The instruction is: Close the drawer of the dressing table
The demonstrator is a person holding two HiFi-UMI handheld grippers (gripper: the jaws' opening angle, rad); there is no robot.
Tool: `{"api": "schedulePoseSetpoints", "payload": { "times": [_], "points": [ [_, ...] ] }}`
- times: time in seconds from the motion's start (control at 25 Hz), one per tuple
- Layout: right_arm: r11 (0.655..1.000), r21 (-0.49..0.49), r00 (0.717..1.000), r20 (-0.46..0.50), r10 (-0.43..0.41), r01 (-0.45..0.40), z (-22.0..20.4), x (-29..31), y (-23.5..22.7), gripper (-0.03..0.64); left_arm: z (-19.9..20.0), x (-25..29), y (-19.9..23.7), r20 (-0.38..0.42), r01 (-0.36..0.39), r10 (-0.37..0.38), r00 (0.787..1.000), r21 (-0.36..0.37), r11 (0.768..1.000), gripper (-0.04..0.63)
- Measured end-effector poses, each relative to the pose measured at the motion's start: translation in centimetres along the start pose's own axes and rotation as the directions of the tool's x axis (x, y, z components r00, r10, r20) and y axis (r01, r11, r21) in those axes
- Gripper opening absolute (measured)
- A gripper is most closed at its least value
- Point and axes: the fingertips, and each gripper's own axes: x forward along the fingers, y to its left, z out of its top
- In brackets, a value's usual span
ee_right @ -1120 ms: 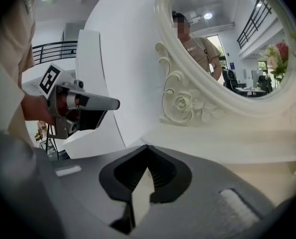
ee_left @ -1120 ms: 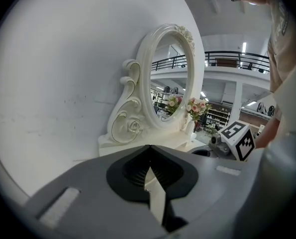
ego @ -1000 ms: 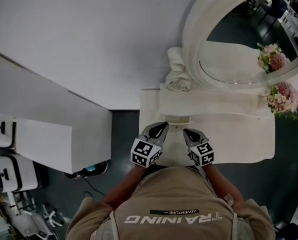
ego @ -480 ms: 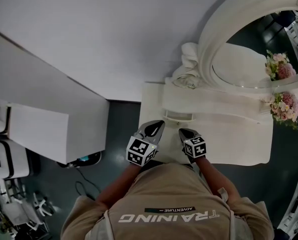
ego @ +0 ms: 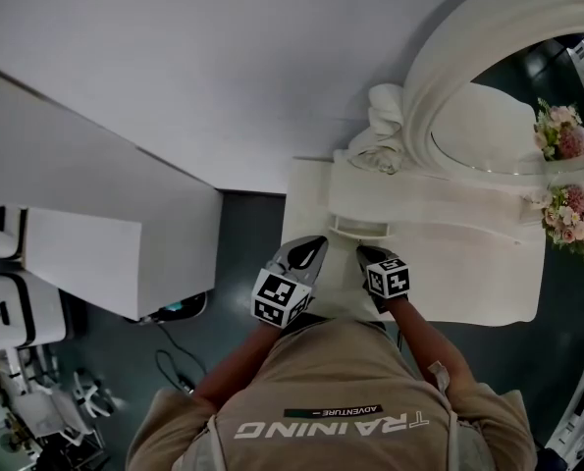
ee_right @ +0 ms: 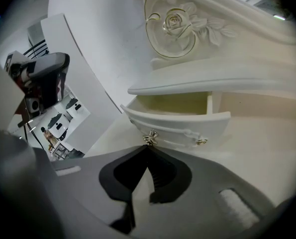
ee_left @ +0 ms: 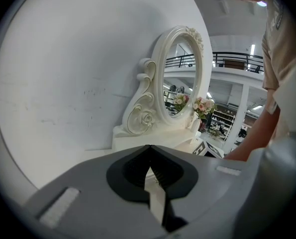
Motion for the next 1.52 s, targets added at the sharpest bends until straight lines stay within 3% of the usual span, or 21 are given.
{"api": "schedulePoseSetpoints", "payload": {
  "times": [0.36,0.88,1.52],
  "points": [
    [0.999,0.031,1.000,-0.002,0.011,-0.011,0.0,0.3,-0.1,0.003,0.1,0.3,0.3,0.015,-0.016,0.016,1.000,-0.013,1.000,0.018],
    [0.999,-0.049,1.000,-0.003,-0.024,0.024,1.5,0.5,-0.5,0.002,0.4,0.2,0.2,0.034,-0.025,0.026,0.999,-0.017,1.000,0.018],
    [0.996,0.063,0.996,0.051,-0.068,0.065,4.1,1.6,-2.1,0.002,0.7,0.6,0.0,0.026,-0.006,0.006,1.000,-0.004,1.000,0.018]
  ]
}}
